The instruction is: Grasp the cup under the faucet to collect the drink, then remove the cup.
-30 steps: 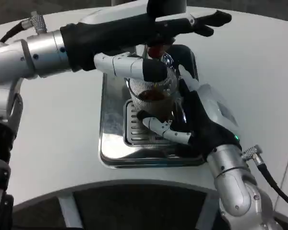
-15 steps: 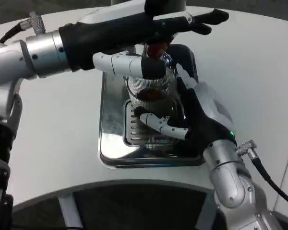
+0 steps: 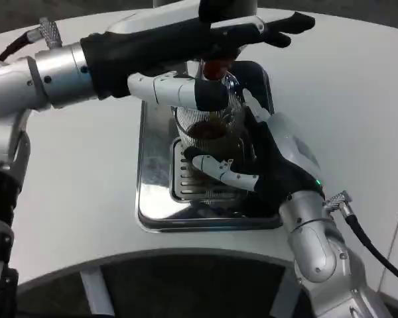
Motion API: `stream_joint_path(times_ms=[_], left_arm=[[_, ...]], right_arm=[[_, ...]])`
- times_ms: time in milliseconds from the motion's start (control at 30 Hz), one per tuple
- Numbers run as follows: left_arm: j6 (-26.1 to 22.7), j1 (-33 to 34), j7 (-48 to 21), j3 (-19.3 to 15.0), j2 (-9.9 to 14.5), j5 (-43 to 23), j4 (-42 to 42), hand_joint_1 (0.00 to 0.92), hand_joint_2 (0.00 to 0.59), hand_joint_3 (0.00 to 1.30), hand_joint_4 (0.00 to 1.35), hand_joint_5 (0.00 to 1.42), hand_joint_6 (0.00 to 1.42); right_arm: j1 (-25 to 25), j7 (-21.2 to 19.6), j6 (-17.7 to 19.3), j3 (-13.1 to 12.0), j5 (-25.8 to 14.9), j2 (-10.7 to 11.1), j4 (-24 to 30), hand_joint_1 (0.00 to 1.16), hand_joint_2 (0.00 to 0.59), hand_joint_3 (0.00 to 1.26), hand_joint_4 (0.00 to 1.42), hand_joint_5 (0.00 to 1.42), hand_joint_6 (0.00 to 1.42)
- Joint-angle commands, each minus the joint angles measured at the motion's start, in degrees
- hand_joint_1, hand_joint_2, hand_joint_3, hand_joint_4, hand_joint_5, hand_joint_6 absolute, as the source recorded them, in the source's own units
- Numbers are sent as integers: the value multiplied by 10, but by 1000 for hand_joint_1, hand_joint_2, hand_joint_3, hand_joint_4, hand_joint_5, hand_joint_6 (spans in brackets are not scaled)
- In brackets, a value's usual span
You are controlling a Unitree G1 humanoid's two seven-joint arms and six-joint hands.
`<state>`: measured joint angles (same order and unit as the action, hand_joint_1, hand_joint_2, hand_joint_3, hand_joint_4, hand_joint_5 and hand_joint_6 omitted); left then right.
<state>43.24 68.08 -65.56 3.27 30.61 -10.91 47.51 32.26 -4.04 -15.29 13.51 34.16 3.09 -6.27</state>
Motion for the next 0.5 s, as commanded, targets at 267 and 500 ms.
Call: stream_joint_path(times_ms=[267,500], left_arm=[[-1,-20,-15,18,6,30,17,0,15,66,0,62,0],[-1,-22,-14,18,6,29,16,0,15,68,0,62,0]], right_arm=[[5,-14,12,0,-12,3,-7,488,188,0,0,0,0],[11,-20,14,-2,-16,2,-15,488,188,0,0,0,0]])
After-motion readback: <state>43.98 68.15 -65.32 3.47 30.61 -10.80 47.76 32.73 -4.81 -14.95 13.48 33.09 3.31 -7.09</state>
